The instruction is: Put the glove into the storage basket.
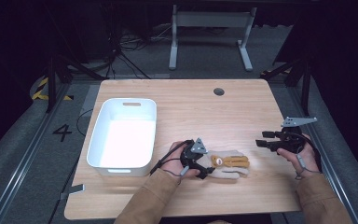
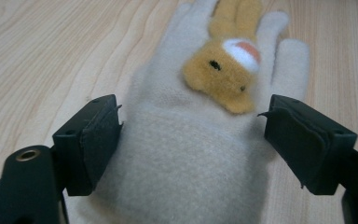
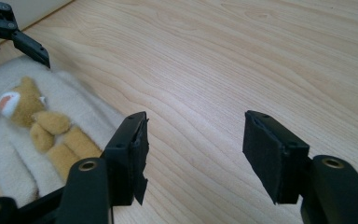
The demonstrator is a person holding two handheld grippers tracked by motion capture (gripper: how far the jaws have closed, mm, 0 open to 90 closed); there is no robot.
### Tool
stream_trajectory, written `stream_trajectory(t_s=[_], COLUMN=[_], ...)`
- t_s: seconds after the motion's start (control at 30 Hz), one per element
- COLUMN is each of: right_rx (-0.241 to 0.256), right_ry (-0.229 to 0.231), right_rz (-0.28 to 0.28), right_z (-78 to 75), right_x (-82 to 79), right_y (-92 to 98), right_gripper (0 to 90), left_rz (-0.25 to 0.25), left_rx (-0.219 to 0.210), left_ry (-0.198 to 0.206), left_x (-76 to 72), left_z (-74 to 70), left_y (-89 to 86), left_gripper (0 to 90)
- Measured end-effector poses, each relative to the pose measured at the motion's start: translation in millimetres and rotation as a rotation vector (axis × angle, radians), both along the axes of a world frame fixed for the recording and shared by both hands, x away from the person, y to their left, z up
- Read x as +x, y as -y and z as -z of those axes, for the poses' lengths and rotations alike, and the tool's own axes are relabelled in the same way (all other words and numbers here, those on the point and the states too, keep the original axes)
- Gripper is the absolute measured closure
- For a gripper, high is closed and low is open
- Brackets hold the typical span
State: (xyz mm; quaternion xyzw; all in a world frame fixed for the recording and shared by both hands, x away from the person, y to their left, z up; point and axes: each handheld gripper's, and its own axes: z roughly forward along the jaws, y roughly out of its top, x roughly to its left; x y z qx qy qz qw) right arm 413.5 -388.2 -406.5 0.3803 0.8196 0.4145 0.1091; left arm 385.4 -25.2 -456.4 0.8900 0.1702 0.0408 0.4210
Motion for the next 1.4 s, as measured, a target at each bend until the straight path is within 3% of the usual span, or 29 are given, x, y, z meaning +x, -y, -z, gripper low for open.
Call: stream_trajectory(t_s=[0.37,0.8,1.07,1.4], right_rx=[-0.004,-0.007,-0.001,-0.01], right_ry=[-0.005,-0.009,-0.011,-0.021], right_rz=[0.001,0.002,0.003,-0.005], right_z=[0.8,1.4,0.9,2.6], right_x=[0.3,0.0,0.0,0.6], right_y=[-1.1,-2.8,-1.6,-4.9], right_gripper=[40.5,40.6,41.3,41.3], left_rz=[0.036,0.062,0.082,0.076], left_rx=[0.044,0.059,0.056,0.07], left_ry=[0.031,0.002,-0.008,-0.023], left_x=[0.8,1.6,0.1,1.0], left_z=[8.9,14.2,10.4,13.6], left_y=[8.0,16.4,9.7,17.0], left_gripper=[16.2,15.3,16.4,15.3])
